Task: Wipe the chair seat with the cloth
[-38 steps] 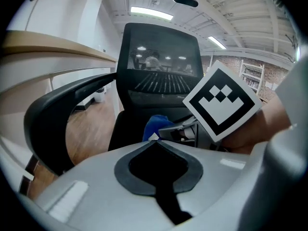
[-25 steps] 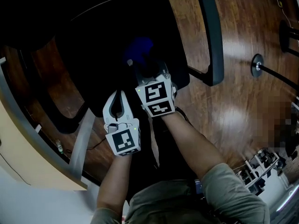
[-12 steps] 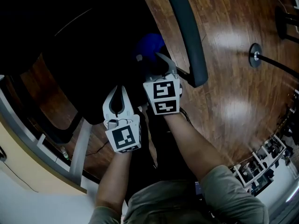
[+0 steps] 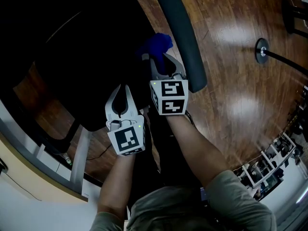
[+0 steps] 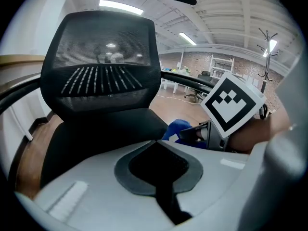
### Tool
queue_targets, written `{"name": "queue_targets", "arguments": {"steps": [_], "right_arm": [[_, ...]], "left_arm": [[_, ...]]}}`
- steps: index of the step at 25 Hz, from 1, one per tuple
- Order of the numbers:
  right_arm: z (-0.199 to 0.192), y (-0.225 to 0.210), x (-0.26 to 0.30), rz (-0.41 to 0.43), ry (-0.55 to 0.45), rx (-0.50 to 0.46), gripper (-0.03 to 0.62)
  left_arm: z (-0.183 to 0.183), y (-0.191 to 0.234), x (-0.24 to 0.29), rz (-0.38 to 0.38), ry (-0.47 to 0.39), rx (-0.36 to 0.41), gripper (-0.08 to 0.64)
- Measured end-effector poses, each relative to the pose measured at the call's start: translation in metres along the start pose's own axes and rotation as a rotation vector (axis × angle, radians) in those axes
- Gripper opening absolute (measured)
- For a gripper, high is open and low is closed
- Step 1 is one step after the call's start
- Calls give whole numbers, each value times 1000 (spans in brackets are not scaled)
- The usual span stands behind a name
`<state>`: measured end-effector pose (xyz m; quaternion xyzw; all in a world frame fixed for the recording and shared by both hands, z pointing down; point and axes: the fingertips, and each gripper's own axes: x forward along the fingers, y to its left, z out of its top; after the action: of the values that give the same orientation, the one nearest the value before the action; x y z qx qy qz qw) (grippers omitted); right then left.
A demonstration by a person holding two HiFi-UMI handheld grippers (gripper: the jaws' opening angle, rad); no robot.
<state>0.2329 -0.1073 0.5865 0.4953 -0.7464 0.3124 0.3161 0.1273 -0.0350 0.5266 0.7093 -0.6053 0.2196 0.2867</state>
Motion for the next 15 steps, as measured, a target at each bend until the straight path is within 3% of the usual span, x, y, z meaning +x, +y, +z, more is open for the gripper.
{"name": "queue_targets", "arguments": {"steps": [8, 15], "right_arm": [[-4, -1, 5, -7, 15, -21, 97], [4, 0, 0, -25, 1, -17, 97]], "left_arm": [[-6, 2, 1, 7, 8, -17, 5], [-1, 24, -10, 64, -31, -57, 5]]}}
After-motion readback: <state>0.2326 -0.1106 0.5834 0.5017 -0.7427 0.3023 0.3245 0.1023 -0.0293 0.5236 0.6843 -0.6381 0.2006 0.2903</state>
